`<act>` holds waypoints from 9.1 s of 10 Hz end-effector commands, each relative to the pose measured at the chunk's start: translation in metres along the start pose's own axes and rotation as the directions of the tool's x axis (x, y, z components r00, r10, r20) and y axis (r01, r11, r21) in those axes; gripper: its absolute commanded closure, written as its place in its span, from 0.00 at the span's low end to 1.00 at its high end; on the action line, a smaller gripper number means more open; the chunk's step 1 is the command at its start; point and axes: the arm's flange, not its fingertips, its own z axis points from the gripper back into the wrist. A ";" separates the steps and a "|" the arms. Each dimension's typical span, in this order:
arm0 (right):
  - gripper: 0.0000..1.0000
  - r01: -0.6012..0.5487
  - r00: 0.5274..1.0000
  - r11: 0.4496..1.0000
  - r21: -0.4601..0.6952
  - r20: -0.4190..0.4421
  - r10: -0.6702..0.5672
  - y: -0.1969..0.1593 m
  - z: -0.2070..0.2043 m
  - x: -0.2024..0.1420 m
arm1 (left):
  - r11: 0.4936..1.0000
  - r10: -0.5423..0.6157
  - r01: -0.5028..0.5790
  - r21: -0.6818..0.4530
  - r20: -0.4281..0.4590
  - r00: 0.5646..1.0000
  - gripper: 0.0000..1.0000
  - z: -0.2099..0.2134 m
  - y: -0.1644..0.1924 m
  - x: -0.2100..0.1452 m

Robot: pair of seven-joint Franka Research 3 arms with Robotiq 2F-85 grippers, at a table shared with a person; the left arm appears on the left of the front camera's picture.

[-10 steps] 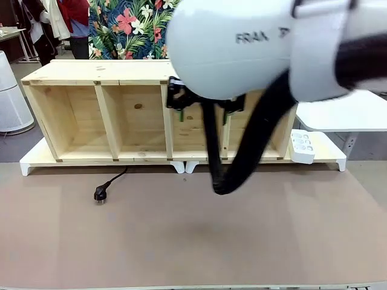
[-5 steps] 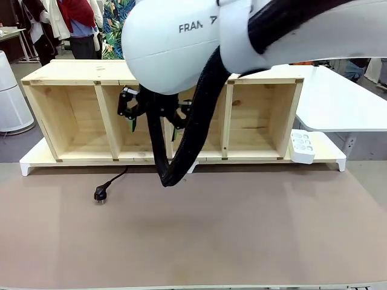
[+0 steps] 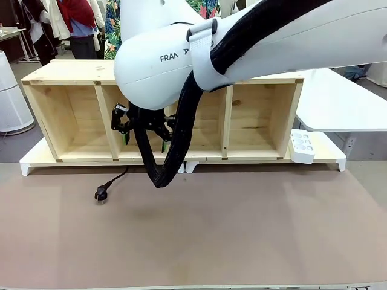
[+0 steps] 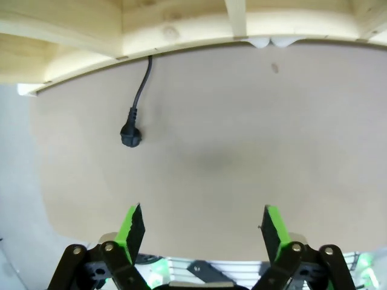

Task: Perform cable management.
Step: When the cord part of the Power Cable appears at the lower middle area of the table and stops, grasp the cord part of the Power Cable, then pull the grasped Power Cable to the location of the Power Strip.

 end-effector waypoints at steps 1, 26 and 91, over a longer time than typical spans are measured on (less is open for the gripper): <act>0.00 -0.002 0.999 1.000 -0.012 0.041 0.002 0.012 0.008 -0.001 | 1.000 0.001 -0.001 0.000 -0.003 1.000 0.00 0.000 0.000 0.000; 0.00 -0.121 0.977 0.987 -0.109 -0.191 0.099 0.110 -0.160 0.046 | 1.000 0.001 -0.001 0.000 -0.003 1.000 0.00 0.000 0.000 0.000; 1.00 -0.038 0.992 0.960 -0.276 -0.129 0.003 0.106 -0.243 0.042 | 1.000 0.001 -0.001 0.000 -0.003 1.000 0.00 0.000 0.000 0.000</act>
